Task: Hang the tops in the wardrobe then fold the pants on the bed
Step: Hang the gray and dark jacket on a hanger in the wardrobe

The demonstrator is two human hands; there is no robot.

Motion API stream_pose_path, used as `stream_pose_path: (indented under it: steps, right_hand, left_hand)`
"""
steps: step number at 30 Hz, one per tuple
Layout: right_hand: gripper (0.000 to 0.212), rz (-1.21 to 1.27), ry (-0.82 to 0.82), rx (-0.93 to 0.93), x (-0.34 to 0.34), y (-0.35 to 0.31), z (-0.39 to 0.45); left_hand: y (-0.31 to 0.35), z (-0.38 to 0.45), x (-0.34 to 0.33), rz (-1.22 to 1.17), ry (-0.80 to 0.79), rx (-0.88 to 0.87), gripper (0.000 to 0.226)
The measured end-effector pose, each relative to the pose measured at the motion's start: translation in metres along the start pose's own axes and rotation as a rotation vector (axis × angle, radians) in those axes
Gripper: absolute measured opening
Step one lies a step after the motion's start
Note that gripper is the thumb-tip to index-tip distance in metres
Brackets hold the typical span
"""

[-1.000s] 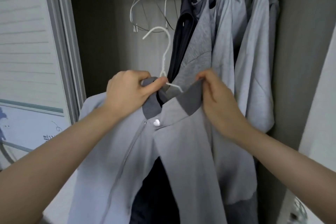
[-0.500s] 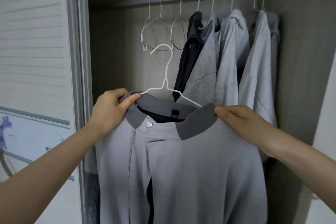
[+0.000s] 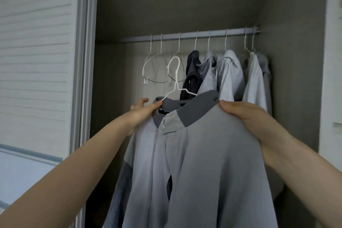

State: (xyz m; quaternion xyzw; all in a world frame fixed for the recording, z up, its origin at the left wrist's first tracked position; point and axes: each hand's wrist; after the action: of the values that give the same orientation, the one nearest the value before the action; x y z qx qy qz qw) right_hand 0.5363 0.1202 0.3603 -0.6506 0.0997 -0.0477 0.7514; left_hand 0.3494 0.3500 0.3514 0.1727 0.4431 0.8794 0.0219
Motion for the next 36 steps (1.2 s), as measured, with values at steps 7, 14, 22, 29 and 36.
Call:
stream_pose_path:
  steps: [7, 14, 22, 29, 36]
  right_hand:
    - [0.019, 0.033, 0.249, 0.166, -0.035, -0.038, 0.03]
    - [0.014, -0.081, 0.417, 0.313, -0.084, -0.078, 0.099]
    - [0.021, -0.046, 0.512, 0.441, -0.11, -0.113, 0.187]
    - [0.02, -0.055, 0.479, 0.551, -0.135, -0.125, 0.247]
    - [0.01, -0.224, 0.696, 0.488, -0.126, -0.15, 0.299]
  left_hand:
    - [0.04, 0.017, -0.042, -0.249, -0.256, -0.072, 0.058]
    - [0.059, 0.023, -0.044, -0.334, -0.264, -0.207, 0.052]
    - [0.035, 0.021, -0.018, -0.222, -0.349, -0.447, 0.095]
    - [0.001, 0.046, -0.017, 0.206, -0.04, -0.609, 0.09]
    - [-0.033, 0.075, 0.007, 0.376, 0.127, -0.622, 0.025]
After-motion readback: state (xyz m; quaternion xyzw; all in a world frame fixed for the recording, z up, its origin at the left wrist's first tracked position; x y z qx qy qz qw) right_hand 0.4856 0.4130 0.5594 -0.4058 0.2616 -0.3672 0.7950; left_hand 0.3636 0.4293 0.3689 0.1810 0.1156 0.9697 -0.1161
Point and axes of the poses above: each hand's wrist, its own z-axis towards the middle knuckle, its own x-axis out of the back of the hand, y = z × x, and after that the axes turned 15 degrees about -x, right-handed
